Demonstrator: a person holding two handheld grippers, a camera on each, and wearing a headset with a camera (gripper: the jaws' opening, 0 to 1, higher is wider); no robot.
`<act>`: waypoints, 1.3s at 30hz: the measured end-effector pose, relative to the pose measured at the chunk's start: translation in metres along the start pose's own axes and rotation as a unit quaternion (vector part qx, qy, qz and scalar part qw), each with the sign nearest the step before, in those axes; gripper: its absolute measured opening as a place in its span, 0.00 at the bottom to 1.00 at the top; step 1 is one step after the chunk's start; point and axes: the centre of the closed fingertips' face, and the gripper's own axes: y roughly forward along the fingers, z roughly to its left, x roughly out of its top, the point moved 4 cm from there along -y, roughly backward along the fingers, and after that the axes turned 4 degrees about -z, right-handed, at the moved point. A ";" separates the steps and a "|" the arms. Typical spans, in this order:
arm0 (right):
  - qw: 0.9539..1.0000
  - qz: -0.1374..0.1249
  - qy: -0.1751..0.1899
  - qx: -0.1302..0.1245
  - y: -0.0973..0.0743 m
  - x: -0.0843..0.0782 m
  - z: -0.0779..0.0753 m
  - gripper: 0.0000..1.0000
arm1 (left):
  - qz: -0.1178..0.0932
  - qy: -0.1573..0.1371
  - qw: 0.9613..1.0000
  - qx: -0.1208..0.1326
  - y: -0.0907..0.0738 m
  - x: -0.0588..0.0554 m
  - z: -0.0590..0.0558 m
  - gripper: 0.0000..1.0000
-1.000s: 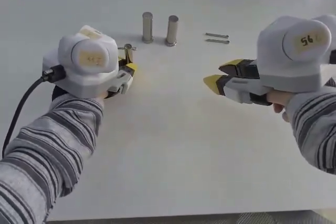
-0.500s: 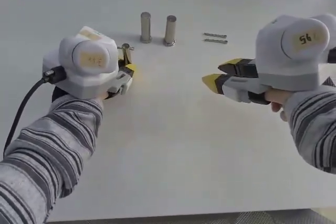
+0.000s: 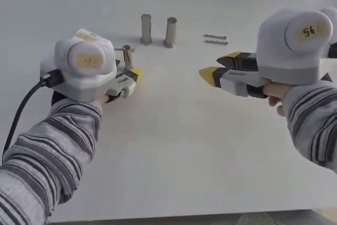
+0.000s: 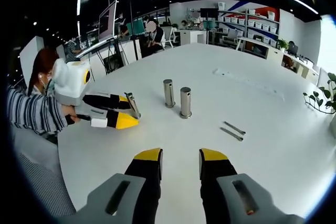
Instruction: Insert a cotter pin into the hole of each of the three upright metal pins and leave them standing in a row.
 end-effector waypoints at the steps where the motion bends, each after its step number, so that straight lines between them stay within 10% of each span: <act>1: 1.000 -0.004 0.000 0.000 0.001 0.002 0.000 0.24 | -0.003 -0.002 1.000 -0.003 -0.002 0.001 -0.001 0.33; 16: 0.998 -0.051 -0.004 0.027 0.045 0.046 -0.009 0.24 | -0.037 -0.032 0.999 -0.007 -0.032 0.019 0.001 0.69; 39: 0.997 -0.064 0.006 0.050 0.093 0.051 -0.005 0.16 | -0.055 -0.027 0.998 -0.034 -0.067 0.027 -0.022 0.99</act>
